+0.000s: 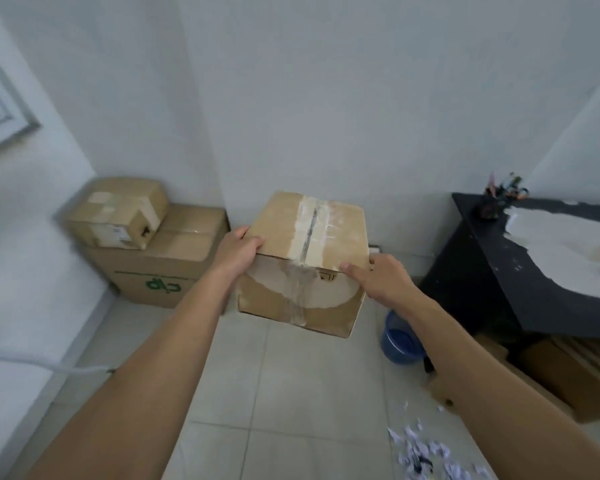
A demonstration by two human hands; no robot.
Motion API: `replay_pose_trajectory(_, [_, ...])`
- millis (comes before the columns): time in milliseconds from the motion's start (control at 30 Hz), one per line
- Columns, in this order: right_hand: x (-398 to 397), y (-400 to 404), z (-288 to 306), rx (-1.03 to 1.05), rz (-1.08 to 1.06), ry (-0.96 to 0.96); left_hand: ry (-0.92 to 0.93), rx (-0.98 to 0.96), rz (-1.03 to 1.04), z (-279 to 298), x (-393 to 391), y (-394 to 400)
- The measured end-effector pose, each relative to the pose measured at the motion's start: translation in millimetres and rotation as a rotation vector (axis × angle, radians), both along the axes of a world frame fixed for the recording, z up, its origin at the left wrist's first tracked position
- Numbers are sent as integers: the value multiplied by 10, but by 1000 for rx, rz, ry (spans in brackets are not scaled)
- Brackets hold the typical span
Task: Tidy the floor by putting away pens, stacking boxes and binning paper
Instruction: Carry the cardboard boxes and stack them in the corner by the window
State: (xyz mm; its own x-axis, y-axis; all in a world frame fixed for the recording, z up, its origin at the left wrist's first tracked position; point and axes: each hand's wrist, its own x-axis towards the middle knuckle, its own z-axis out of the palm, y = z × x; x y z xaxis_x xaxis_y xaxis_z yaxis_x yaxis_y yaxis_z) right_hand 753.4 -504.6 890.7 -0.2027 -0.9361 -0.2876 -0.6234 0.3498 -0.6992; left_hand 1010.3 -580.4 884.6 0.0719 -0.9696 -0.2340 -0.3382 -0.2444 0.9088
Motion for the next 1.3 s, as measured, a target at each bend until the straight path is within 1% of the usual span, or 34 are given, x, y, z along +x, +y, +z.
replay_pose_trajectory(200, [849, -543, 459, -141, 71, -73, -27, -161, 94, 684, 943, -216])
replay_pose_trajectory(300, [1193, -723, 639, -192, 131, -129, -43, -218, 124, 887, 1293, -287])
replay_pose_trajectory(400, [1465, -951, 721, -208, 182, -185, -94, -227, 172, 999, 1582, -350])
replay_pose_trajectory(633, [1937, -1780, 691, -207, 308, -242, -166, -185, 232, 1007, 2099, -858])
replay_pose_trajectory(767, [2101, -2316, 633, -194, 375, -262, -136, -156, 285, 1005, 2243, -1195])
replay_pose_trajectory(900, [2332, -2918, 523, -167, 441, -282, -161, -141, 342, 967, 2427, -1579])
replay_pose_trajectory(1100, [2713, -3616, 266, -142, 481, -250, -149, -112, 396, 773, 2764, -2126])
replay_pose_trajectory(1167, [2834, -3861, 170, -116, 473, -243, -122, -76, 390, 652, 2916, -2369])
replay_pose_trajectory(1233, [2885, -3956, 93, -98, 484, -220, -134, -67, 363, 537, 3006, -2507])
replay_pose_trajectory(1300, [3142, -4365, -174, -66, 467, -181, -134, -22, 329, 285, 3321, -2993])
